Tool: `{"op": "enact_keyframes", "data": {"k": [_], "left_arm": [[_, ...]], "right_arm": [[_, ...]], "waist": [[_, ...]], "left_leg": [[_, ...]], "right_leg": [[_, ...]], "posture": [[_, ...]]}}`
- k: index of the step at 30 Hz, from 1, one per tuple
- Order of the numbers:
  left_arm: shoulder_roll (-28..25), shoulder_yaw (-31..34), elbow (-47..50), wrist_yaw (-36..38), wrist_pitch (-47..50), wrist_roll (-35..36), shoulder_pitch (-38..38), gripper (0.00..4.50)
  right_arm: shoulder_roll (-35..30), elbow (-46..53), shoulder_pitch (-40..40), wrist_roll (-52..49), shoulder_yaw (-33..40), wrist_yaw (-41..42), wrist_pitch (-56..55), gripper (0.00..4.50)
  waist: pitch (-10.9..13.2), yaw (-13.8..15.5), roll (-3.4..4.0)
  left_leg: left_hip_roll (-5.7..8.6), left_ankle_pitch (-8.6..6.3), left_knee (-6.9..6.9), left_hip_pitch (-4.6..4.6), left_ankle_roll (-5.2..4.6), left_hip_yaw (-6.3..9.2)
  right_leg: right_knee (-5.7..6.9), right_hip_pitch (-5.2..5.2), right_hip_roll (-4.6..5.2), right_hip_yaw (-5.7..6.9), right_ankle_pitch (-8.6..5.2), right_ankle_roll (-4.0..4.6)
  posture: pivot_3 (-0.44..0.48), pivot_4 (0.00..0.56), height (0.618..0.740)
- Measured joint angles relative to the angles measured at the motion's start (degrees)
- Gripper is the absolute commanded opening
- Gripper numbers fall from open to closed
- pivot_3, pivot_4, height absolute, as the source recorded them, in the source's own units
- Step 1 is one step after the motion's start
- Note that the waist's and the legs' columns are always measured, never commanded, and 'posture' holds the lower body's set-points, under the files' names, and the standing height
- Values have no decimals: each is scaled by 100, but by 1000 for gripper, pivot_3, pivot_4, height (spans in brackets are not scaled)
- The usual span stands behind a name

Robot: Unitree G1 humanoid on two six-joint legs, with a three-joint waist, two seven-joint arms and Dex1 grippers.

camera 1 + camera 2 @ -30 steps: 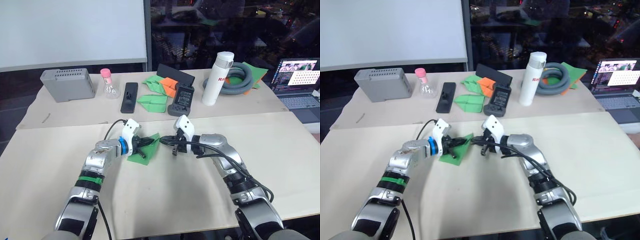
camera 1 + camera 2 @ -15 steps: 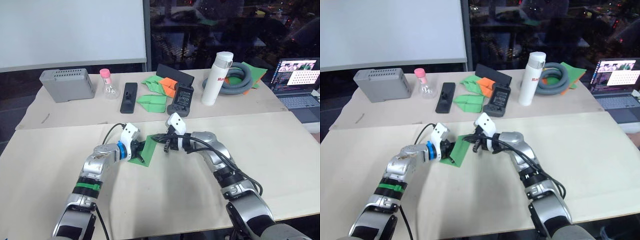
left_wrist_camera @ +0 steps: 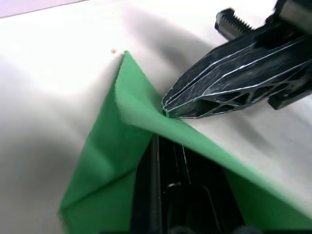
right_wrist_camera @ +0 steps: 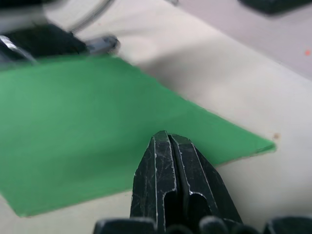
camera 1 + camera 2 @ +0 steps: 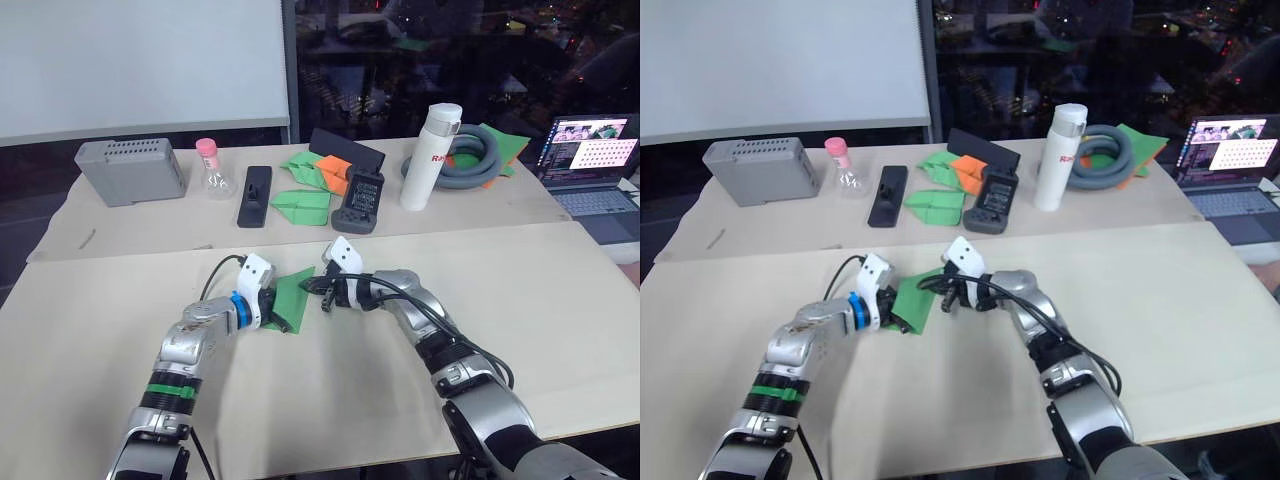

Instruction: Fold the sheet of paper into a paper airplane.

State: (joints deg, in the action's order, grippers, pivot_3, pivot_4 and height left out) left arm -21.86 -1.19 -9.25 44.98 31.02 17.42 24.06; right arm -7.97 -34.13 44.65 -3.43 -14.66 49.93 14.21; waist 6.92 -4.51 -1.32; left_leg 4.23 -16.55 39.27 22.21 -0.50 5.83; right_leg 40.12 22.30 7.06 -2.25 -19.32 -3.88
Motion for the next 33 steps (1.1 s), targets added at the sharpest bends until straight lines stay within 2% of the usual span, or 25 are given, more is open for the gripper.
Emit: {"op": "enact_keyframes", "data": {"k": [3, 8, 13, 18, 24, 28, 33], "left_arm": [[-349, 156, 423, 20, 196, 110, -353, 0], [-614, 341, 857, -42, 470, 276, -685, 0], [-632, 643, 967, -237, 658, 446, -642, 0], [-482, 848, 1085, -320, 607, 692, -186, 0], [-499, 445, 1052, -13, 458, 707, -110, 0], [-697, 140, 682, 78, 265, 348, -134, 0], [-635, -172, 375, 150, 13, 98, -180, 0]], "right_arm": [[110, -318, 107, 70, -44, 14, -236, 36], [221, -641, 242, 173, -46, 20, -498, 36], [205, -706, 265, 245, -56, 81, -619, 36], [131, -538, 141, 277, -101, 156, -616, 36], [-1, -75, -128, 273, -114, 227, -470, 36], [-77, 208, -292, 258, -79, 224, -370, 36], [-190, 568, -505, 197, -53, 272, -229, 36]], "waist": [[-1, -76, 2], [-1, -103, 3], [-1, -96, 3], [-1, -78, 2], [-2, -91, 3], [-2, -83, 3], [-2, -41, 3]], "left_leg": [[-2, 0, -9, -11, 0, 0], [-3, 0, -21, -22, 1, 1], [-2, 0, -20, -21, 1, 0], [-1, 0, -16, -19, 1, 1], [-1, 0, -17, -21, 1, 0], [0, 0, -19, -21, 1, 1], [4, 0, -16, -17, 1, 1]], "right_leg": [[-1, -4, -1, -1, 0, 0], [-1, -6, -1, -1, 0, 0], [-2, -6, -1, -1, 0, 0], [-3, -10, 1, -1, 0, 0], [-3, -12, 0, -2, 0, 0], [-3, -11, 0, -2, 0, 0], [-5, -9, 2, -2, 0, 0]], "posture": [[0, 150, 740], [0, 150, 740], [0, 150, 740], [0, 150, 740], [0, 150, 740], [0, 150, 740], [0, 150, 740]]}}
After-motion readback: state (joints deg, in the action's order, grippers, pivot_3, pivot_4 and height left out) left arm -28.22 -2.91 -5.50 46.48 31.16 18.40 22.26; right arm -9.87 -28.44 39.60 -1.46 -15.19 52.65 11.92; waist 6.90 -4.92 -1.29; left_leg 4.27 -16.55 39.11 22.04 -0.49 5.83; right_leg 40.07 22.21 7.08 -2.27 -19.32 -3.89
